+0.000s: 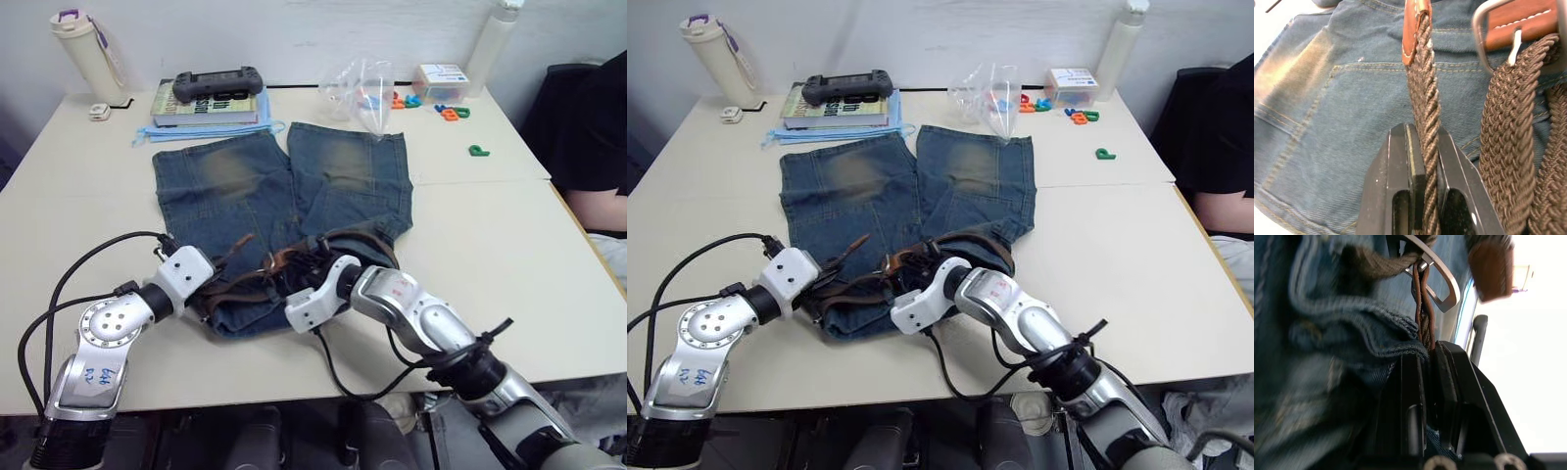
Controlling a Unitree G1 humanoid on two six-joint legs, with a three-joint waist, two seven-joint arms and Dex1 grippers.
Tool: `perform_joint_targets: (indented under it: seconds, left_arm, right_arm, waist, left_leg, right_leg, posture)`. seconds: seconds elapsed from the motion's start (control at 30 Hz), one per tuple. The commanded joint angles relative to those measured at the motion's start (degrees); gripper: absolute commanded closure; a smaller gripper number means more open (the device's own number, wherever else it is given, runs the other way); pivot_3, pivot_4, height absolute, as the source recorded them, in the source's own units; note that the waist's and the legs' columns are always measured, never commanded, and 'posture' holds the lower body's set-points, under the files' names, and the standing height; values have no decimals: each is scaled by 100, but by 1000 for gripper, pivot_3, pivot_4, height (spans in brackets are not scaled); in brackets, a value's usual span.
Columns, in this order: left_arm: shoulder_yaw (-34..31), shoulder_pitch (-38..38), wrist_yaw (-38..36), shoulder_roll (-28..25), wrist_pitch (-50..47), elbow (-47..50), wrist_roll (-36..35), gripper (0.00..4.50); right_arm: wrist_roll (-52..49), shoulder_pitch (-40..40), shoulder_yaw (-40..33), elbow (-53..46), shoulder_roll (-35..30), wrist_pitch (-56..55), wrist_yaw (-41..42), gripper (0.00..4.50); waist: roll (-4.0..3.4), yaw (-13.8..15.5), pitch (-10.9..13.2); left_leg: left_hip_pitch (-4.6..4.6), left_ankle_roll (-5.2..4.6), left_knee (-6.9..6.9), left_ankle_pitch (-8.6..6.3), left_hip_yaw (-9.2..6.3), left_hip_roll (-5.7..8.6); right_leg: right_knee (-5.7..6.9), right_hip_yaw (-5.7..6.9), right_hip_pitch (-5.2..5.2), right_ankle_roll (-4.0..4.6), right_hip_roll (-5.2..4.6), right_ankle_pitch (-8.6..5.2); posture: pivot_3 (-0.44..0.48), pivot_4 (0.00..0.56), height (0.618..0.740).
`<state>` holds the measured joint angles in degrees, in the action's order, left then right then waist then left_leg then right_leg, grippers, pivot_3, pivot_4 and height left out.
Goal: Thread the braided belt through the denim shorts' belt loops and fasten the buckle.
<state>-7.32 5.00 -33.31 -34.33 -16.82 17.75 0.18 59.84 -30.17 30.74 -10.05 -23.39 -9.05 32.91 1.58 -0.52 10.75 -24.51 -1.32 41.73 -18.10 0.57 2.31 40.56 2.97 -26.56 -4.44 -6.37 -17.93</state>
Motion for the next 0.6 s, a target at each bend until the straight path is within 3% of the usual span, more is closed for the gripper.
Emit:
perform_joint_targets:
  seconds: [0.03, 0.27, 0.47, 0.6]
  left_arm:
    - [80, 109, 111, 87, -106, 278, -73, 4500]
    - [268, 171, 147, 208, -70, 252, -53, 4500]
    - [432, 260, 185, 276, -16, 234, -19, 4500]
    - [476, 250, 206, 299, -17, 248, -12, 4500]
  right_arm:
    - [-29, 365, -356, -341, -319, 167, 59, 4459]
    - [-670, 1045, -749, -1114, -10, 873, 544, 4459]
    - [-553, 1484, -707, -1425, 295, 1491, 814, 4459]
    - [-420, 1528, -605, -1500, 475, 1713, 820, 2795]
  waist:
    - [1, 43, -1]
    - [3, 43, -2]
    - [3, 56, -2]
    - [3, 51, -2]
  left_leg:
    - [-1, 1, 5, -2, 0, -1]
    - [-1, -2, 12, -6, 0, -5]
    - [0, -4, 12, -8, -2, -4]
    - [0, -4, 13, -8, -2, -5]
  right_leg:
    - [-2, 1, 2, 0, 0, 0]
    - [-4, 2, 8, -2, 1, -1]
    - [-5, 3, 9, -2, 2, -2]
    - [-6, 3, 9, -2, 1, -2]
  posture:
    - [0, 150, 667]
    - [0, 150, 667]
    - [0, 150, 667]
    - [0, 150, 667]
